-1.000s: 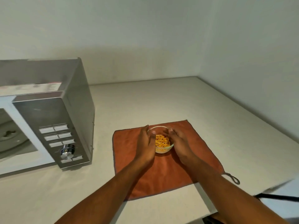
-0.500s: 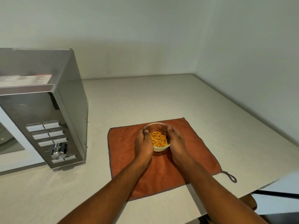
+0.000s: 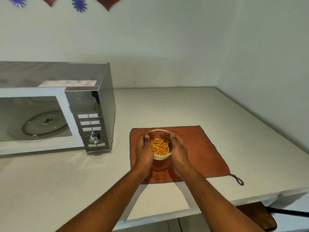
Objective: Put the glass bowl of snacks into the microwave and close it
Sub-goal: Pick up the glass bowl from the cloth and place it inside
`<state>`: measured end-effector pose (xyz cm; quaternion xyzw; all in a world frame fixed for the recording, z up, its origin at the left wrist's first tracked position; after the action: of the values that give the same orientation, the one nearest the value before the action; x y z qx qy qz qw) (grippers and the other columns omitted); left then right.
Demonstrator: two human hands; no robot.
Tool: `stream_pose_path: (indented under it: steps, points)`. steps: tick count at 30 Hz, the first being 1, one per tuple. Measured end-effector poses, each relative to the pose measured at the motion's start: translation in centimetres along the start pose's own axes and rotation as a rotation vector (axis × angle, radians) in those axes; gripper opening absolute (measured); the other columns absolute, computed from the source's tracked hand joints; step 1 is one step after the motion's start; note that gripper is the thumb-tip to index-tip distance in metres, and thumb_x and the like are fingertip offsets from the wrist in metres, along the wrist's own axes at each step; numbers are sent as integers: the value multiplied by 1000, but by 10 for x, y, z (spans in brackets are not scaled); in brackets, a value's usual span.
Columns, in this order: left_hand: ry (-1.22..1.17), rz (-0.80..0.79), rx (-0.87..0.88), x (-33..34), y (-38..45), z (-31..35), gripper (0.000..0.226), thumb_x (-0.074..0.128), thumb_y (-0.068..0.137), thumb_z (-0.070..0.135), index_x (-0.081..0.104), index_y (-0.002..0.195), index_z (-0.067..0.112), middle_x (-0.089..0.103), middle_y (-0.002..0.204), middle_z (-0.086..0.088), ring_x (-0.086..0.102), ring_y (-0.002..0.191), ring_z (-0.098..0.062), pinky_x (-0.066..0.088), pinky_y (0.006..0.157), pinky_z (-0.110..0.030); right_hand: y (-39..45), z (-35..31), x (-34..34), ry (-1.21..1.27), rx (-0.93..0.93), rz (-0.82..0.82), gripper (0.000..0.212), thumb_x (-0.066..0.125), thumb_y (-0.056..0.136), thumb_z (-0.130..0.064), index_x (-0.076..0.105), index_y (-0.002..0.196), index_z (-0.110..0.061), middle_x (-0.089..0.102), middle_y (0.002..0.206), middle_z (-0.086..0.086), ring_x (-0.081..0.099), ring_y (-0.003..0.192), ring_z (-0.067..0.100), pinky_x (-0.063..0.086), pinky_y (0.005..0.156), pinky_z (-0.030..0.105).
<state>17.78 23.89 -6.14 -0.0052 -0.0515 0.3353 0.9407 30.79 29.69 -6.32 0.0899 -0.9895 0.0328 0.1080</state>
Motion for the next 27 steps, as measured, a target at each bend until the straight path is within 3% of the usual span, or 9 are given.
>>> stream_pose_path:
  steps: [6, 10, 15, 19, 23, 27]
  points:
    - [-24, 128, 32, -58, -33, 27, 31, 37, 106, 31, 64, 119, 23, 69, 112, -1, 67, 101, -16, 54, 86, -30, -44, -11, 46, -6, 7, -116, 31, 42, 106, -22, 72, 99, -21, 77, 104, 3, 73, 101, 22, 59, 88, 35]
    - [-28, 206, 73, -113, -54, 42, 30, 36, 106, 29, 65, 114, 25, 72, 112, -1, 68, 105, -16, 55, 91, -34, -75, -6, 91, 5, 21, -223, 32, 42, 106, -24, 71, 113, -12, 77, 107, 5, 72, 103, 21, 59, 84, 28]
    - [-48, 313, 95, -180, -67, 56, 30, 38, 106, 29, 68, 103, 30, 73, 107, -1, 69, 101, -20, 56, 91, -39, -105, 1, 153, -7, 29, -335, 31, 43, 105, -27, 71, 115, -17, 78, 106, 1, 73, 101, 18, 58, 89, 32]
    - [-90, 391, 107, -228, -65, 63, 31, 37, 106, 27, 67, 116, 24, 72, 112, -3, 69, 103, -19, 56, 84, -33, -119, 7, 202, -24, 44, -390, 31, 42, 106, -28, 71, 116, -19, 78, 107, -1, 73, 102, 17, 57, 93, 34]
    - [-109, 431, 116, -268, -58, 74, 30, 37, 106, 25, 67, 101, 30, 73, 111, -3, 68, 106, -19, 55, 93, -39, -127, 14, 247, 26, 81, -418, 31, 43, 105, -26, 68, 121, -16, 77, 109, 1, 71, 106, 16, 57, 94, 35]
    - [-96, 469, 136, -313, -38, 85, 31, 36, 106, 25, 66, 100, 29, 73, 110, -2, 67, 106, -19, 54, 96, -40, -129, 20, 299, 33, 81, -420, 31, 43, 105, -26, 68, 119, -15, 77, 106, 1, 71, 105, 17, 57, 91, 33]
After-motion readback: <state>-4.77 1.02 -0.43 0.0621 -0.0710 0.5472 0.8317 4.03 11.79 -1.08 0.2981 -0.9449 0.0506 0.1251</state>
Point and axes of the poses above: each hand's wrist, its own y-axis towards the middle knuckle, its own x-axis out of the palm, z = x × y, the point moved 7 cm from there along y, towards the middle knuckle
